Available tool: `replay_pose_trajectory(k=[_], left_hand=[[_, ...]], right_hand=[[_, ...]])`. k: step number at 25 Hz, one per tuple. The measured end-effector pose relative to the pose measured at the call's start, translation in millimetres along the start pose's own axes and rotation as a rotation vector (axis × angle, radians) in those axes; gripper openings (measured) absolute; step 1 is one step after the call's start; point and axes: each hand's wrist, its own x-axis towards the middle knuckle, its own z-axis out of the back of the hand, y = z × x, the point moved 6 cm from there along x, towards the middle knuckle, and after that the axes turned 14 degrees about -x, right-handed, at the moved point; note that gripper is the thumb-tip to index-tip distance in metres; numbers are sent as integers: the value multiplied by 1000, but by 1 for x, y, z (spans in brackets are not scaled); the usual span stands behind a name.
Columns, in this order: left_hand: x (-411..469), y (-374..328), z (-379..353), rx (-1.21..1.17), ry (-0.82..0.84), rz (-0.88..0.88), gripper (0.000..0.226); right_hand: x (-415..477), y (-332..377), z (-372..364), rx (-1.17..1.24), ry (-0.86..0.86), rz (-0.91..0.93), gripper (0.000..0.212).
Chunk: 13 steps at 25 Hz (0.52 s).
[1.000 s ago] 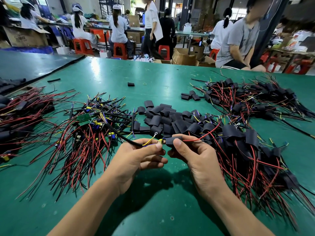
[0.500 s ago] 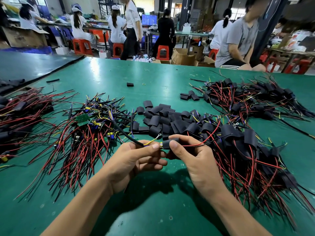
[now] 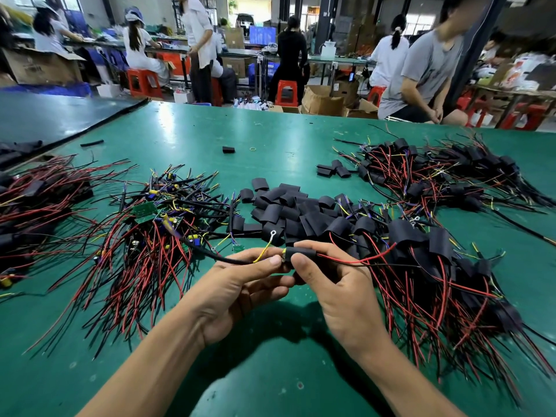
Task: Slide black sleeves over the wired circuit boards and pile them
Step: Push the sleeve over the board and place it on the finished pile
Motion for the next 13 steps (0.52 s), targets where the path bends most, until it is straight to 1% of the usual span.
replay_pose_trajectory(k=[2, 5, 9, 11, 13], left_hand=[[-1, 1, 0, -16, -2, 27, 17], [-2, -3, 1, 54, 7, -8, 16], [-3, -9, 0, 124, 23, -124, 18], [-3, -9, 0, 124, 29, -145, 19], [-2, -10, 1, 126, 37, -138, 22]], right_hand=[[0, 0, -3, 99, 24, -26, 33], [3, -1, -6, 209, 77, -76, 23], [3, -1, -3, 172, 56, -66, 25], [2, -1, -3, 124, 67, -50, 27], [2, -1, -4, 139, 87, -53, 27]])
